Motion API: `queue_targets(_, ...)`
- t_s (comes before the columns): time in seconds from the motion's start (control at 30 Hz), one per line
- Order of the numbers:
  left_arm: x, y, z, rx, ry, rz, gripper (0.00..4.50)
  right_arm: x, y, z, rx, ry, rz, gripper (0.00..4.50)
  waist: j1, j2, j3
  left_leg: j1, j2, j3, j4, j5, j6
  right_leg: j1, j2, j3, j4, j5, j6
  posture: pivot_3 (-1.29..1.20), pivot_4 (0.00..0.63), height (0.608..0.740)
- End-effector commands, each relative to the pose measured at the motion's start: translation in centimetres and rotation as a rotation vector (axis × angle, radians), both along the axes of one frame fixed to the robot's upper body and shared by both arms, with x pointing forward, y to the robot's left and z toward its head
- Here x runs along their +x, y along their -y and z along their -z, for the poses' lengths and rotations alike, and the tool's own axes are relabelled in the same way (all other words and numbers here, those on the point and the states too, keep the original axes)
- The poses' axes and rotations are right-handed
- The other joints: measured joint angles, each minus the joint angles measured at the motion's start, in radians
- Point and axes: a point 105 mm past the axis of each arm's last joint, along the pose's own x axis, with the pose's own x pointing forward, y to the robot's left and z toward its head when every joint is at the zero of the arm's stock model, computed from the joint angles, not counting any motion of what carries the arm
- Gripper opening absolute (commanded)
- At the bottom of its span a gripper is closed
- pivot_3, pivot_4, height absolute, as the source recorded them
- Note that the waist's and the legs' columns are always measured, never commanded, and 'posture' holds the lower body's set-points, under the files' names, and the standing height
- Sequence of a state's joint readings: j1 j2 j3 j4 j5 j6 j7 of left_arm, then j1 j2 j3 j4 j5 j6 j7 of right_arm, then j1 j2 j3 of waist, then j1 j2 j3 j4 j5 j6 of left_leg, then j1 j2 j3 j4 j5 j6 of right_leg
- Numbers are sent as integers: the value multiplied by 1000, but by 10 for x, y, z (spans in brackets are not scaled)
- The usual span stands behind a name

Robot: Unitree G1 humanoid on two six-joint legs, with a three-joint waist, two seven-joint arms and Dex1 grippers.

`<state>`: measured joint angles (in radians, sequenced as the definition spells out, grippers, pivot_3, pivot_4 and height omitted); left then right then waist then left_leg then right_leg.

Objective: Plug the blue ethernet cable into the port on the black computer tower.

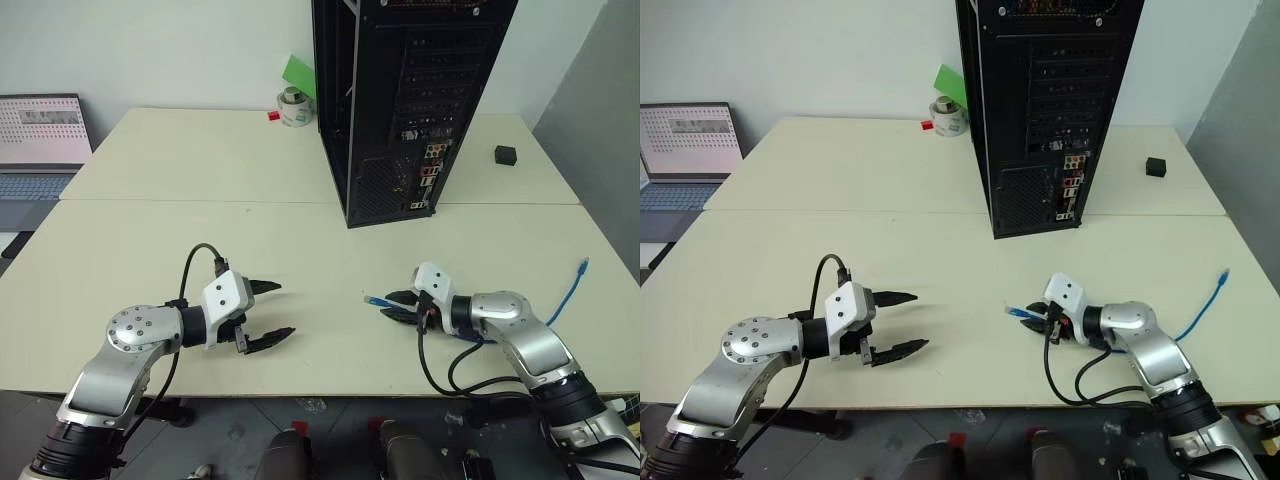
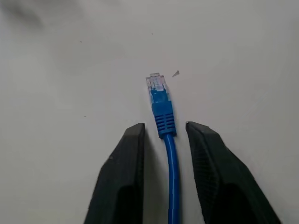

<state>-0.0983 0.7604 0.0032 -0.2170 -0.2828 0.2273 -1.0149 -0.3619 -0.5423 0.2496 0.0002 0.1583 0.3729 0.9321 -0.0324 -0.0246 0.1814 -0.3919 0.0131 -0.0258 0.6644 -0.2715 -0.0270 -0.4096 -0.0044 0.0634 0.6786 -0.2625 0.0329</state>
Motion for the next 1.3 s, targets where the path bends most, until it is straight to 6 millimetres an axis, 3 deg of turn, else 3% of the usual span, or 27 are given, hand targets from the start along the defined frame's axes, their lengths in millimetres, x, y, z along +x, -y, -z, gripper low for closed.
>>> queue_targets(0.03,-1,5,-2,-1,10,28,4500,1,0,-3,-2,24,-4,338,0,0,0,0,0,0,0,0,0,0,0,0,0,0,0,0,150,740)
queue_targets(0.07,-1,5,-2,-1,9,29,4500,1,0,-4,-1,27,-5,105,0,0,0,0,0,0,0,0,0,0,0,0,0,0,0,0,150,740)
queue_targets(0.27,-2,16,2,-18,-30,72,4500,-6,-13,-22,-15,104,-97,54,0,0,0,0,0,0,0,0,0,0,0,0,0,0,0,0,150,740)
queue_targets(0.5,4,48,-6,-64,-56,187,4500,-23,-35,-45,-23,171,-232,36,0,0,0,0,0,0,0,0,0,0,0,0,0,0,0,0,150,740)
queue_targets(0.7,9,67,-7,-45,-55,277,4500,-29,-44,-53,-30,194,-272,35,1,0,0,0,-1,0,0,0,0,0,0,0,0,0,0,0,150,740)
queue_targets(0.87,13,72,-10,-39,-53,309,4500,-31,-48,-55,-36,204,-283,35,0,0,0,-1,-1,0,0,0,0,0,0,0,0,0,0,0,150,740)
queue_targets(1.3,18,80,-11,-45,-42,333,1840,-38,-54,-55,-44,217,-308,23,1,0,0,-1,-1,-1,1,0,0,0,0,0,0,0,0,0,150,740)
